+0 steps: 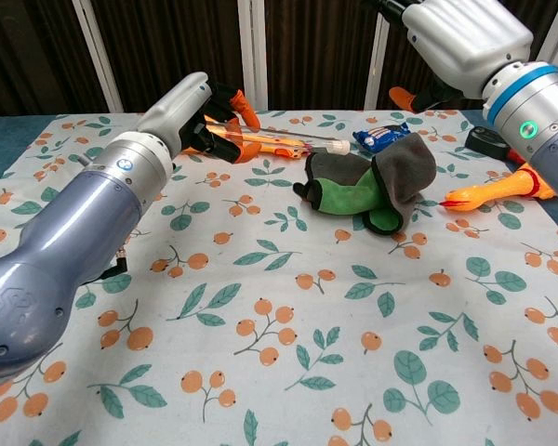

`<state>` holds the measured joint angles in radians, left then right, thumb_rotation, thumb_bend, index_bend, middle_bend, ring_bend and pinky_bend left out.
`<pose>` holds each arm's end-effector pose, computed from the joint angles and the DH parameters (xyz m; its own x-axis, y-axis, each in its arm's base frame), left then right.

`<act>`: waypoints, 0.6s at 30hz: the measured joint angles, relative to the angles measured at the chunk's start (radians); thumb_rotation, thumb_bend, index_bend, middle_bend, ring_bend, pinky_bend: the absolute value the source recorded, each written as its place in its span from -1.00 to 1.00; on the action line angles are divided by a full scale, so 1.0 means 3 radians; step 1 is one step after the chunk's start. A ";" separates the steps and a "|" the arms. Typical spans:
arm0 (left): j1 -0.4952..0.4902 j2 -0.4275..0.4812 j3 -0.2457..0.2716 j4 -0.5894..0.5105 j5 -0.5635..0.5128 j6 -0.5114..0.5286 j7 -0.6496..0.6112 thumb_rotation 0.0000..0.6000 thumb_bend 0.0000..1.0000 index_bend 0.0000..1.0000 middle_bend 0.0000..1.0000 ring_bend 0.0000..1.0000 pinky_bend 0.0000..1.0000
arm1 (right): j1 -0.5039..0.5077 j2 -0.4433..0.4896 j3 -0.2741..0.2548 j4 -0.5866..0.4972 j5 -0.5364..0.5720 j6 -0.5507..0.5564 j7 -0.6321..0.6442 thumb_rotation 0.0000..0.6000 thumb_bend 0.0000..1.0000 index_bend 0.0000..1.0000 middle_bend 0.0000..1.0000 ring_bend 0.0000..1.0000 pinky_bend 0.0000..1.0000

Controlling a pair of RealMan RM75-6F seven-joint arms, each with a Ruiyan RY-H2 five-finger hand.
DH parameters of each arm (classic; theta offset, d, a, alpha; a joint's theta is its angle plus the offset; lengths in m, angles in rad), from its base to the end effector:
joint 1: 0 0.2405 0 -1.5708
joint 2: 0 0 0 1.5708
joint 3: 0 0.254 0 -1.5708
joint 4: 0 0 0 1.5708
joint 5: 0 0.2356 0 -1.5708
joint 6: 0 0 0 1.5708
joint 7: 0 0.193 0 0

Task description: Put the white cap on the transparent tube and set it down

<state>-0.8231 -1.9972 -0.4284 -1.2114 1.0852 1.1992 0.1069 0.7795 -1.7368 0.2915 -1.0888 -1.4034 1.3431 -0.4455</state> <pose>-0.0411 0.4139 -0.0939 -0.1388 0.0977 0.9855 0.9639 -0.2148 0.1571 -0.0966 -0.4392 0.0052 0.5152 0.3835 0.7665 -0.7106 -0.3089 0.6322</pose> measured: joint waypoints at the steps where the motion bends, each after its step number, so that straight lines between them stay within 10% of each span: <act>1: 0.0015 0.0010 0.0015 -0.0013 0.0007 0.0002 -0.0004 1.00 0.59 0.32 0.33 -0.71 -1.00 | -0.0003 0.0010 0.0005 -0.0005 0.0005 0.0001 -0.0002 1.00 -0.18 -0.85 -0.85 -1.00 -0.99; 18: 0.0320 0.0131 0.0566 -0.0205 0.0308 -0.0091 -0.0204 1.00 0.59 0.32 0.33 -0.71 -1.00 | -0.0123 0.0250 0.0056 -0.0276 0.0076 0.0068 -0.0088 1.00 -0.18 -0.85 -0.85 -1.00 -0.99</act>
<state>-0.7272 -1.9580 -0.2586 -1.2730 1.1777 1.1719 0.0456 0.7427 -1.6617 0.3084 -1.1717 -1.3805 1.3636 -0.4718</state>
